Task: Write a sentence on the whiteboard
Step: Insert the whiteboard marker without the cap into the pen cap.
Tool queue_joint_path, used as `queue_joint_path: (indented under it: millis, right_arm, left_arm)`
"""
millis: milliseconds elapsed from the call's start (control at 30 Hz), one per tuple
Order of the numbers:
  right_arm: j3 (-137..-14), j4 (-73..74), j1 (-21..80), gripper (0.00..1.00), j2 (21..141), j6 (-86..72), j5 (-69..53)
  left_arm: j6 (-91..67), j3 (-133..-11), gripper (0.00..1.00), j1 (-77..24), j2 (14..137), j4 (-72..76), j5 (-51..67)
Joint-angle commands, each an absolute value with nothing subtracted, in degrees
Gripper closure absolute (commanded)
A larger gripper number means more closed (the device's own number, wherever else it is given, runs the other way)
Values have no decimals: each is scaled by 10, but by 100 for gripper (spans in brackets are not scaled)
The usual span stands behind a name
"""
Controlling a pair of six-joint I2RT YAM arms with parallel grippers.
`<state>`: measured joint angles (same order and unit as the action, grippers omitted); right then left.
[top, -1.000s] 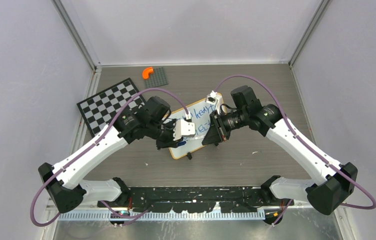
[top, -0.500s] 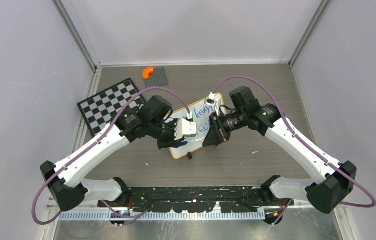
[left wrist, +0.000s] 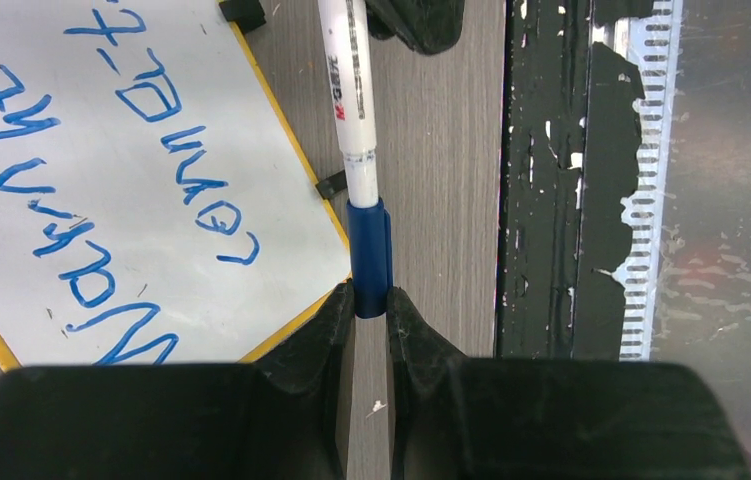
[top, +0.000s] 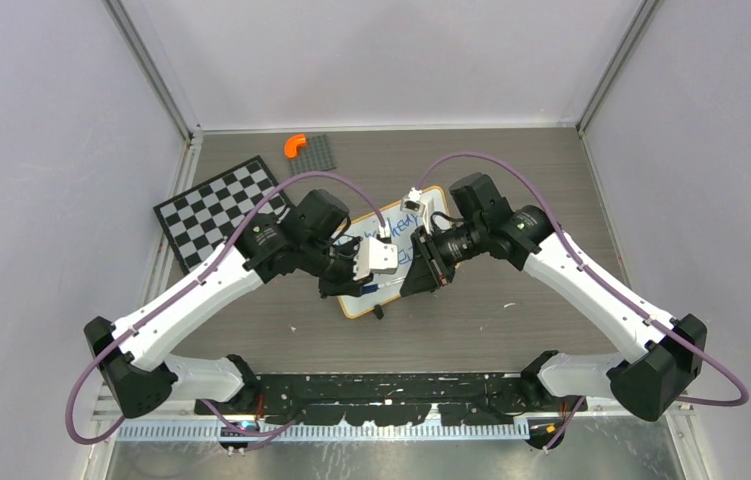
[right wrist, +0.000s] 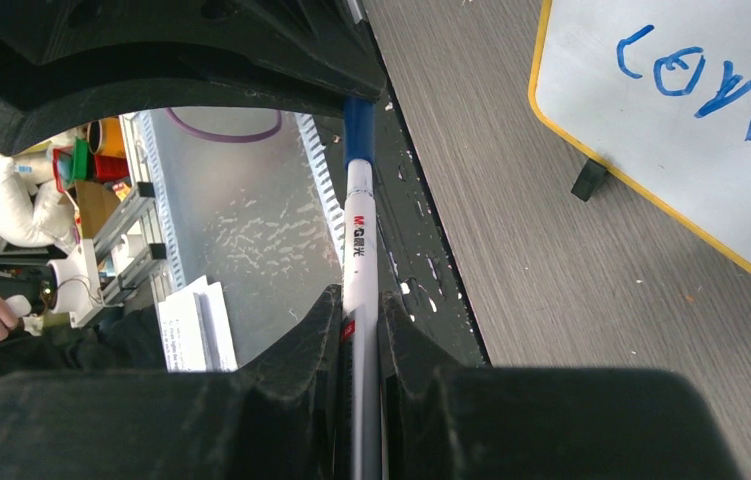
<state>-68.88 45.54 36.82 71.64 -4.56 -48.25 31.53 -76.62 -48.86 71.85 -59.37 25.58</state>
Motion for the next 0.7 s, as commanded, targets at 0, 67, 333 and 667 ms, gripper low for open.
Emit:
queue_joint_path:
  millis: [0, 67, 333, 667]
  right_arm:
    - [-714, 453, 378, 100, 722, -36, -472]
    - [-717, 452, 379, 100, 726, -37, -470]
    - [-719, 439, 385, 100, 736, -48, -485]
    - [-710, 437, 392, 100, 737, -50, -490]
  left_arm:
    - [298, -803, 100, -495, 724, -577, 282]
    - [291, -810, 100, -499, 730, -578, 285]
    - [239, -851, 100, -501, 755, -549, 317]
    - [208, -926, 100, -501, 779, -535, 343]
